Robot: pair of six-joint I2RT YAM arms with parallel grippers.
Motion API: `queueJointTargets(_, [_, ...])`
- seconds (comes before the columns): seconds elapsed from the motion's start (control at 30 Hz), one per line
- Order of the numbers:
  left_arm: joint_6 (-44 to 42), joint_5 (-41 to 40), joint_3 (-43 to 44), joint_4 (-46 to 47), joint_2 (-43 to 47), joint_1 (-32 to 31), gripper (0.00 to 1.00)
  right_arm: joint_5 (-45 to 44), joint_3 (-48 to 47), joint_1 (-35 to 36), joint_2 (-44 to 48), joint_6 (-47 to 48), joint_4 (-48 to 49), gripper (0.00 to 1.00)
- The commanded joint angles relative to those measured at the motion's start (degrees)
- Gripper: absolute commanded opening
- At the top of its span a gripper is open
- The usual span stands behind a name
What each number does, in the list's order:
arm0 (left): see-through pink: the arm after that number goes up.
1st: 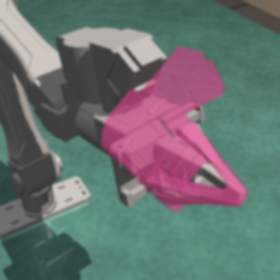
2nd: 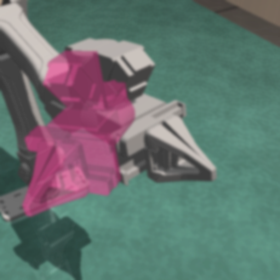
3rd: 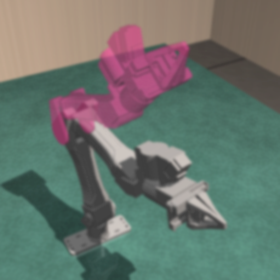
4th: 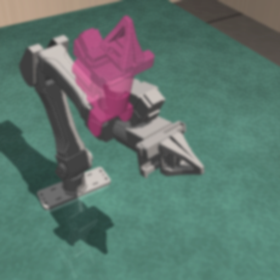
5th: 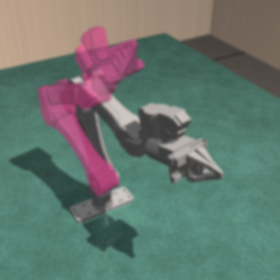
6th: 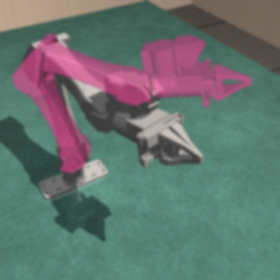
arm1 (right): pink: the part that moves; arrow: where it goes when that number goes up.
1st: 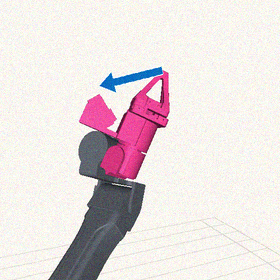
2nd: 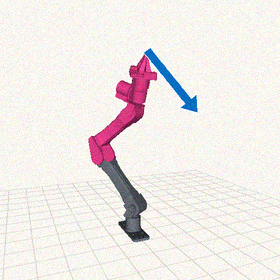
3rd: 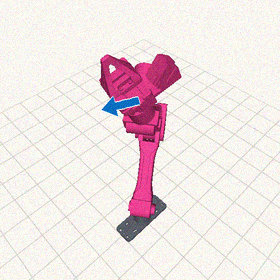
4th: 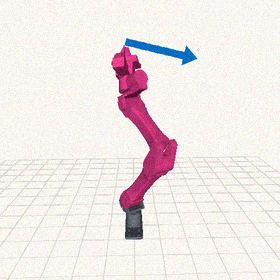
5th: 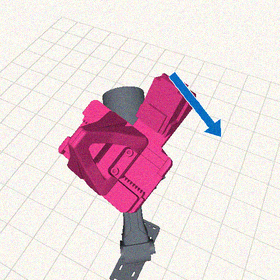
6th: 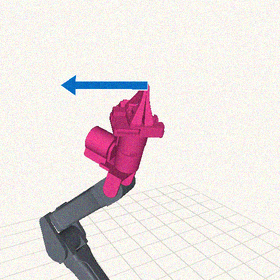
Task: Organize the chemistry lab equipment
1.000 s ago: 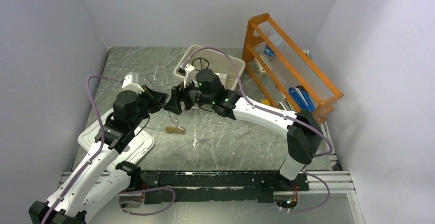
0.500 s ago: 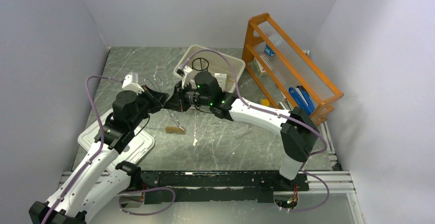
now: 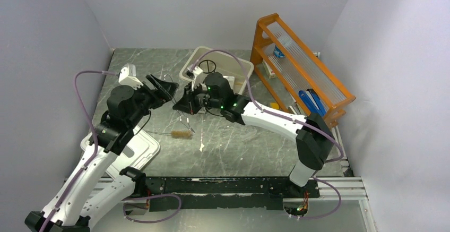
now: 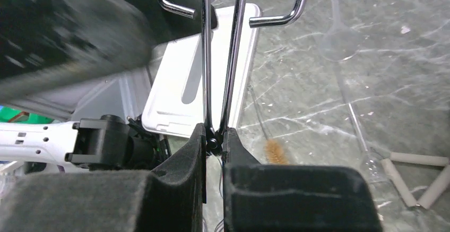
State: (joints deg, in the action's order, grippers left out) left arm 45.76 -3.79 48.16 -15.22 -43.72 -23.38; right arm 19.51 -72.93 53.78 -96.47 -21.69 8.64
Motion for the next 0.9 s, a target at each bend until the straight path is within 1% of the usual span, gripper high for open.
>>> queueJointTargets(0.0, [-3.60, -2.19, 6.05, -3.36, 0.24, 0.26, 0.85, -1.69, -1.60, -2.83, 3.48, 5.60, -3.16, 0.00])
queueJointTargets(0.1, [-6.37, -2.26, 8.51, -5.20, 0.89, 0.26, 0.86, -0.03, -3.79, -6.53, 3.74, 8.90, -5.72, 0.00])
queueJointTargets(0.2, [-8.08, 1.89, 7.45, -1.16, 3.14, 0.26, 0.85, 3.88, -5.57, -11.69, 3.95, 12.18, -6.43, 0.00])
queueJointTargets(0.3, [-9.23, 5.12, 6.45, 1.44, 3.67, 0.26, 0.85, 4.82, -8.92, -15.36, 3.05, 19.25, -9.00, 0.00])
queueJointTargets(0.43, [-10.85, 7.58, 8.20, -0.64, 1.51, 0.26, 0.83, 3.71, -15.62, -18.39, -1.75, 28.36, -15.58, 0.00])
queueJointTargets(0.53, [-11.26, 7.57, 8.87, -2.06, 0.46, 0.26, 0.83, 1.83, -18.04, -20.12, -4.63, 33.74, -17.09, 0.00])
queueJointTargets(0.67, [-11.53, 7.66, 7.91, -1.46, 0.14, 0.26, 0.82, 1.51, -21.24, -21.93, -9.19, 39.20, -19.46, 0.00])
queueJointTargets(0.87, [-12.64, 6.30, 8.60, -3.54, -1.13, 0.26, 0.82, 3.78, -25.68, -22.69, -15.50, 45.69, -27.33, 0.00])
